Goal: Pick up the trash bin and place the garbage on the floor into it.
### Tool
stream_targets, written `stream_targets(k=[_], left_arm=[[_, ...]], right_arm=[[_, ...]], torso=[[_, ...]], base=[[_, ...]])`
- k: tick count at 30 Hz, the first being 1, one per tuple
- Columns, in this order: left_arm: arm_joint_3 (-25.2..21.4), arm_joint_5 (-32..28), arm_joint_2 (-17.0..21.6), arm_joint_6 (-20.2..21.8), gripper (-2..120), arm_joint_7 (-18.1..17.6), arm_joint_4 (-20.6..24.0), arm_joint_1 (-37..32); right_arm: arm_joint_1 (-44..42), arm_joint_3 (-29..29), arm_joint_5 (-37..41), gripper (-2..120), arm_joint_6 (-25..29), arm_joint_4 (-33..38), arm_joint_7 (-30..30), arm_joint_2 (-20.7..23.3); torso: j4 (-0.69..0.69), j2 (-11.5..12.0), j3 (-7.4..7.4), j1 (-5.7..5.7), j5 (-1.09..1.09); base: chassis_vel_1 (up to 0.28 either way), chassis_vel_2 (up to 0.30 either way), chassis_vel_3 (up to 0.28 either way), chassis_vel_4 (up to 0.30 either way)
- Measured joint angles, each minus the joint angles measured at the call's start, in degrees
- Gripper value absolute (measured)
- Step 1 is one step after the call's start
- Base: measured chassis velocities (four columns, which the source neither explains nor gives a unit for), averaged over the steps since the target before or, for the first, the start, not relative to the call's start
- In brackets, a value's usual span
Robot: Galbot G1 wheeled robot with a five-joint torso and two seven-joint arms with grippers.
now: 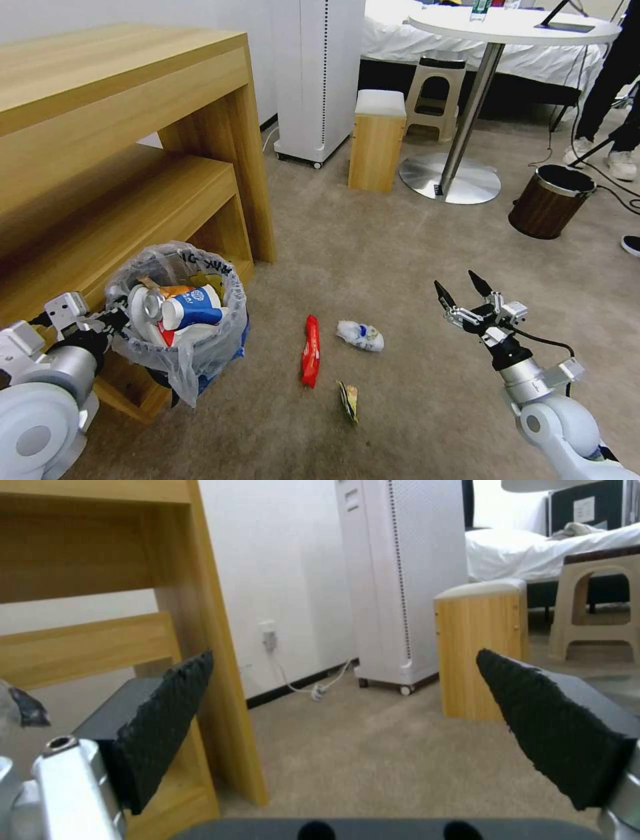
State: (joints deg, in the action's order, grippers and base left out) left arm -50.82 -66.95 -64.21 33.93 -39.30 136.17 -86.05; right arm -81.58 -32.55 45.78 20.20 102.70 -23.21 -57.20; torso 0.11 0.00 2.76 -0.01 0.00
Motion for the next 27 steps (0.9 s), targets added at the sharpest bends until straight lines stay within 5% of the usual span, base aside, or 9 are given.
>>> stream_targets(k=[12, 20, 27], left_arm=[[0.9, 0.6, -0.2, 0.0, 2, 0.1, 0.1, -0.4], [4.0, 1.5, -1.9, 0.0, 2, -0.4, 2.2, -1.3], [6.9, 2.7, -2.9, 0.0, 2, -0.6, 4.4, -2.5]], right_arm=[[0.0, 2.5, -3.0, 100, -0.7, -0.1, 3.0, -0.3], [0.0, 7.0, -8.2, 100, -11.9, -0.8, 8.0, 0.0], [3.6, 10.4, -7.2, 100, -22.5, -6.2, -1.6, -1.0]], torso=[[0.00, 0.0, -0.03, 0.00, 0.00], [0.01, 0.0, -0.02, 0.00, 0.00], [0.00, 0.0, -0.02, 0.00, 0.00]], base=[[-0.043, 0.027, 0.035, -0.036], [0.000, 0.000, 0.000, 0.000], [0.000, 0.000, 0.000, 0.000]])
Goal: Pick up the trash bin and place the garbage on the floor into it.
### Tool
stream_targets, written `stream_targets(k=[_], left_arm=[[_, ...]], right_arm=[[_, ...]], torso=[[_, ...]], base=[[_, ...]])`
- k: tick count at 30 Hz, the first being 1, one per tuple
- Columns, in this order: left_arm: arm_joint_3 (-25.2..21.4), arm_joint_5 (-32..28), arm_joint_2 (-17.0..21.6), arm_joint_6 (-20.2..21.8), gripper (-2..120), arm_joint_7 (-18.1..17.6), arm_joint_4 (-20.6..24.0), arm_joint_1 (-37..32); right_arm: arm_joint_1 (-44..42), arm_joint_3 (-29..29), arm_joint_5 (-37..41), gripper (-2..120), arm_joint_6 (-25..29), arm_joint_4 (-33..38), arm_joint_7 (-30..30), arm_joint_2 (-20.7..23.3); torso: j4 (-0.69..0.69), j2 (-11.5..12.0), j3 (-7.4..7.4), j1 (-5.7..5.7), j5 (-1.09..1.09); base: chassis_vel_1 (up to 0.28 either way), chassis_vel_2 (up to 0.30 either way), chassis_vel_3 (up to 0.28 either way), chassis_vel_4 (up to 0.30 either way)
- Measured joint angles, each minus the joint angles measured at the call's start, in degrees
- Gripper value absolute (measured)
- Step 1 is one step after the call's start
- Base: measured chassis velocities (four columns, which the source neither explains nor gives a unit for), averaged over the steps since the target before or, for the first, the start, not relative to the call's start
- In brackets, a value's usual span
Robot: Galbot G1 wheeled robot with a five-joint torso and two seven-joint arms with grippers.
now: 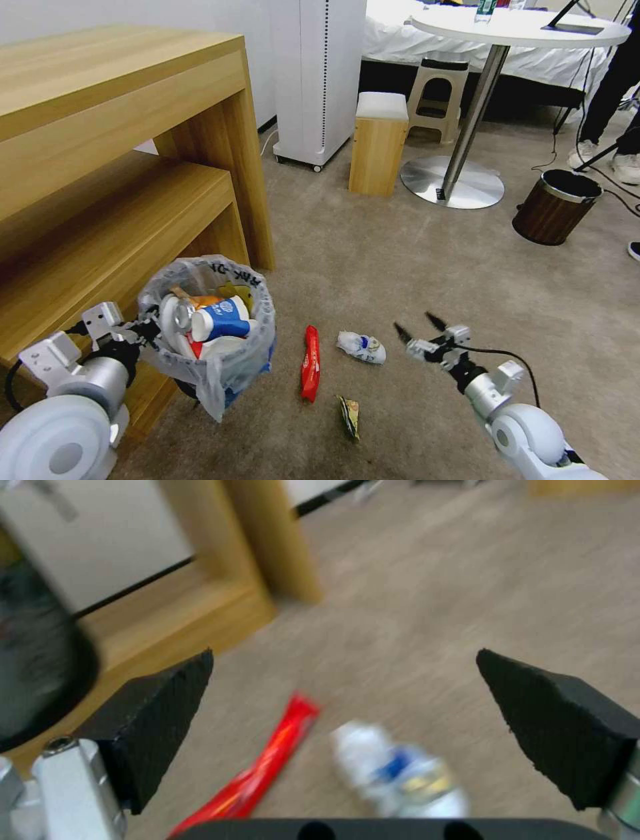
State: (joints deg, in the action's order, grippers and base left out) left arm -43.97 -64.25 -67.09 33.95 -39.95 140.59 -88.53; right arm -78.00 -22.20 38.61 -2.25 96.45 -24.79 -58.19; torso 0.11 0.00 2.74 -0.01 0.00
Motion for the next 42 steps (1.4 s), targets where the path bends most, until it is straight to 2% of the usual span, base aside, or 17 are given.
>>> stream_targets(k=[2, 5, 7, 8, 11, 15, 23, 26, 33, 42], left_arm=[[0.3, 0.1, 0.0, 0.1, 2, -0.2, 0.7, -0.1], [0.4, 0.2, -0.1, 0.2, 2, -0.3, 1.0, -0.1], [0.6, 0.2, -0.1, 0.3, 2, -0.5, 1.2, -0.1], [0.6, 0.2, -0.1, 0.3, 2, -0.5, 1.2, -0.1], [0.8, 0.3, -0.2, 0.4, 2, -0.6, 1.3, 0.2], [0.8, 0.3, -0.4, 0.4, 2, -0.7, 1.2, 0.3], [0.4, 0.3, -0.3, 0.4, 2, -0.6, 1.1, 0.2], [0.2, 0.2, -0.1, 0.4, 2, -0.6, 1.1, 0.2], [-0.3, 0.0, 0.1, 0.4, 2, -0.5, 1.3, -0.2], [-0.1, 0.0, -0.1, 0.4, 2, -0.5, 1.7, -0.2]], right_arm=[[1.2, 2.1, 2.5, 100, -1.5, -1.7, -1.5, -1.2], [1.7, 3.9, 4.9, 100, -2.3, -2.2, -0.1, -2.3], [1.9, 7.1, 7.5, 100, -4.6, -2.4, 5.9, -4.2], [1.9, 7.1, 7.5, 100, -4.6, -2.4, 5.9, -4.2], [1.8, 10.3, 9.5, 100, -8.7, -2.4, 14.8, -6.5], [1.7, 12.2, 10.7, 100, -10.9, -3.3, 19.4, -9.0], [1.8, 13.8, 11.1, 100, -10.9, -6.3, 19.8, -12.5], [1.8, 14.8, 11.0, 100, -12.1, -7.3, 22.6, -14.1], [1.0, 15.3, 8.4, 100, -14.9, -7.5, 29.2, -14.7], [0.5, 15.6, 4.6, 100, -15.5, -8.4, 31.8, -14.6]], torso=[[0.00, 0.0, 0.00, 0.00, 0.01], [0.00, 0.0, 0.00, 0.00, -0.02], [0.00, 0.0, 0.00, 0.00, 0.00], [0.00, 0.0, 0.00, 0.00, 0.00], [0.00, 0.0, 0.00, 0.00, 0.01], [0.00, 0.0, 0.00, 0.00, 0.01], [0.00, 0.0, 0.00, 0.00, 0.00], [0.00, 0.0, 0.00, 0.00, 0.00], [0.00, 0.0, 0.00, 0.00, 0.00], [0.00, 0.0, 0.00, 0.00, 0.00]], base=[[0.000, 0.000, 0.000, 0.000], [0.000, 0.000, 0.000, 0.000], [0.000, 0.000, 0.000, 0.000], [0.000, 0.000, 0.000, 0.000], [0.000, 0.000, 0.000, 0.000], [0.000, 0.000, 0.000, 0.000], [0.000, 0.000, 0.000, 0.000], [0.000, 0.000, 0.000, 0.000], [0.000, 0.000, 0.000, 0.000], [0.000, 0.000, 0.000, 0.000]])
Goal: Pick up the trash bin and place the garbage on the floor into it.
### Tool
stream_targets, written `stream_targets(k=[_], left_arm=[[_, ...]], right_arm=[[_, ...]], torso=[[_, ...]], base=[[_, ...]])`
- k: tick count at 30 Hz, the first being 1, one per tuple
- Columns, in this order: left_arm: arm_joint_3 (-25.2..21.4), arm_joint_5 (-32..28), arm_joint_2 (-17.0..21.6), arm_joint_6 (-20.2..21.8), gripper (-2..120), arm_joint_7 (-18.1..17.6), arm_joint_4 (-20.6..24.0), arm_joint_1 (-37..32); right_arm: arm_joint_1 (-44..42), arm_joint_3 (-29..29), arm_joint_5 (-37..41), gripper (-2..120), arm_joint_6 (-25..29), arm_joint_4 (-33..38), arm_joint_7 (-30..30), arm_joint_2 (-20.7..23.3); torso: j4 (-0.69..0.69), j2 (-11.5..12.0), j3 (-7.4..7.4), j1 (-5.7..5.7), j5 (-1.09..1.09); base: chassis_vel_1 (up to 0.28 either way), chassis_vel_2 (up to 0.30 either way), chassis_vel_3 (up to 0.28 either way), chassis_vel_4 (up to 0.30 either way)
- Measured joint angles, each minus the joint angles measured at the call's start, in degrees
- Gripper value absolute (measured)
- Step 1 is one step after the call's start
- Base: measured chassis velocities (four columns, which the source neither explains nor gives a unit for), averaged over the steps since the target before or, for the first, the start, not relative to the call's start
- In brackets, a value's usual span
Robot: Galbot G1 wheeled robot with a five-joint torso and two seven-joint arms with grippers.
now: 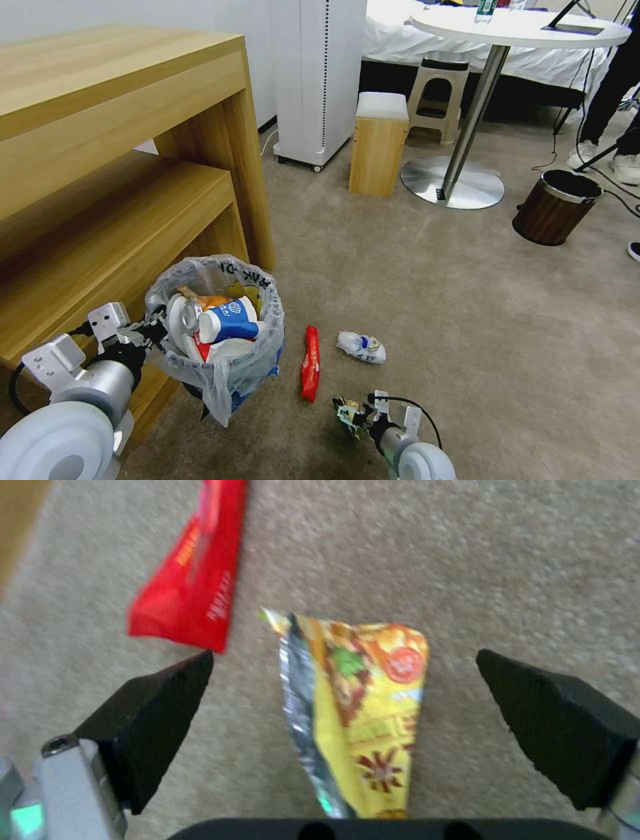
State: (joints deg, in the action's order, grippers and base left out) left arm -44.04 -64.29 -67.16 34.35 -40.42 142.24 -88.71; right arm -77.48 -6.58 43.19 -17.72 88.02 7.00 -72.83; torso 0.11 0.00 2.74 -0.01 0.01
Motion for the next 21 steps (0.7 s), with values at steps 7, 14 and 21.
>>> stream_targets(k=[7, 14, 21], left_arm=[[-0.3, -0.1, 0.1, 0.0, 2, 0.0, 0.4, -0.2], [-0.4, -0.2, 0.2, 0.0, 2, 0.0, 0.3, -0.2], [-0.4, -0.3, 0.3, 0.0, 2, 0.1, -0.4, 0.2]], right_arm=[[0.7, 1.2, -6.2, 100, 0.5, -2.9, 2.0, -1.4], [1.5, 2.2, -10.7, 100, 1.1, -4.2, 2.9, -2.3], [1.6, 3.0, -12.3, 100, 1.2, -4.5, 2.5, -2.3]], torso=[[0.00, 0.0, 0.00, 0.00, 0.00], [-0.01, 0.0, -0.01, 0.00, 0.08], [-0.02, 0.0, -0.02, 0.00, 0.06]], base=[[0.000, 0.000, 0.000, 0.000], [0.000, 0.000, 0.000, 0.000], [0.000, 0.000, 0.000, 0.000]])
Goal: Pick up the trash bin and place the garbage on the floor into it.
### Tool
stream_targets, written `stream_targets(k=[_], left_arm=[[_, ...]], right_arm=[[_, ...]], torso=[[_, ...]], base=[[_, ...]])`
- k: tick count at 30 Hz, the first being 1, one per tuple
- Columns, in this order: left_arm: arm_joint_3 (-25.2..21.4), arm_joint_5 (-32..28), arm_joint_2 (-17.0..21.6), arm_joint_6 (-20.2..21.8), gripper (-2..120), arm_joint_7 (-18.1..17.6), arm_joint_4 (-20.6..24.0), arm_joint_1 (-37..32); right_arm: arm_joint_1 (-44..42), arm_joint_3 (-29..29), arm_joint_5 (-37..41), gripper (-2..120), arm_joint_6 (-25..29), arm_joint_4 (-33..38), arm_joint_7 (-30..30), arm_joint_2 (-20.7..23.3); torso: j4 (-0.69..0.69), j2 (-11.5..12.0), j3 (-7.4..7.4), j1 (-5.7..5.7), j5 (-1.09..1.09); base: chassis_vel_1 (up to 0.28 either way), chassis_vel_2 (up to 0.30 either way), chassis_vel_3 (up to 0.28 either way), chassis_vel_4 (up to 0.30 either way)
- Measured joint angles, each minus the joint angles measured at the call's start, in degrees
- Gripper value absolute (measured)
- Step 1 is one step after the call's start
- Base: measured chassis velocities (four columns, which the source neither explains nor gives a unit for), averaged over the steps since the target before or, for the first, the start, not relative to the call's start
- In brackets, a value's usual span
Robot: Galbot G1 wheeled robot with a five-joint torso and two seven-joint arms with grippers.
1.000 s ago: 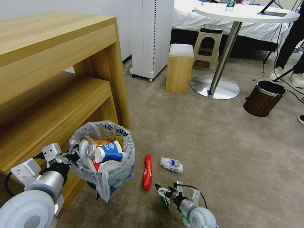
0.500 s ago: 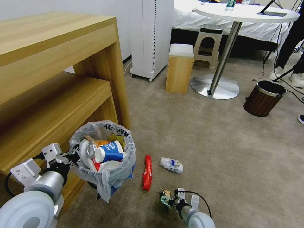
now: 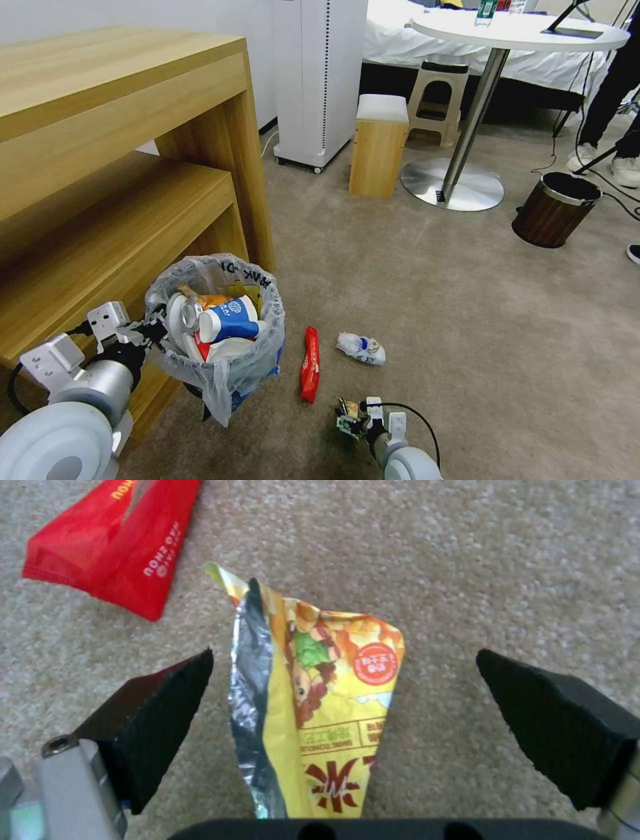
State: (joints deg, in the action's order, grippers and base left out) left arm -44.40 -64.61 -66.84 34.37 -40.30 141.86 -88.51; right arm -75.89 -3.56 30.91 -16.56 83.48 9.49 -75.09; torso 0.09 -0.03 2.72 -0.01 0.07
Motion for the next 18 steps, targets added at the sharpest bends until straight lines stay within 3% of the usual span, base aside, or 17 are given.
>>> stream_targets(k=[4, 10, 12, 18], left_arm=[[0.1, 0.0, 0.0, 0.0, 2, 0.0, -0.4, 0.3], [0.3, 0.0, 0.0, 0.0, 2, 0.1, -0.9, 0.6], [0.4, 0.0, 0.0, 0.0, 2, 0.1, -1.2, 0.8], [0.6, 0.0, 0.0, 0.0, 2, 0.1, -1.7, 1.2]], right_arm=[[-0.1, 0.3, -0.5, 99, 0.0, 0.5, -0.5, 0.4], [-0.8, 0.3, -0.3, 88, -0.5, 1.8, -0.8, 1.1], [-1.2, 0.3, -0.3, 76, -1.0, 2.6, -0.7, 1.6], [-1.8, 0.6, 0.0, 60, -3.1, 4.1, 0.5, 2.6]], torso=[[-0.01, 0.0, 0.02, 0.00, -0.09], [-0.01, 0.0, 0.02, 0.00, -0.10], [0.00, 0.0, 0.02, 0.00, -0.11], [0.04, 0.0, 0.03, 0.00, -0.09]], base=[[0.000, 0.000, 0.000, 0.000], [0.000, 0.000, 0.000, 0.000], [0.000, 0.000, 0.000, 0.000], [0.000, 0.000, 0.000, 0.000]])
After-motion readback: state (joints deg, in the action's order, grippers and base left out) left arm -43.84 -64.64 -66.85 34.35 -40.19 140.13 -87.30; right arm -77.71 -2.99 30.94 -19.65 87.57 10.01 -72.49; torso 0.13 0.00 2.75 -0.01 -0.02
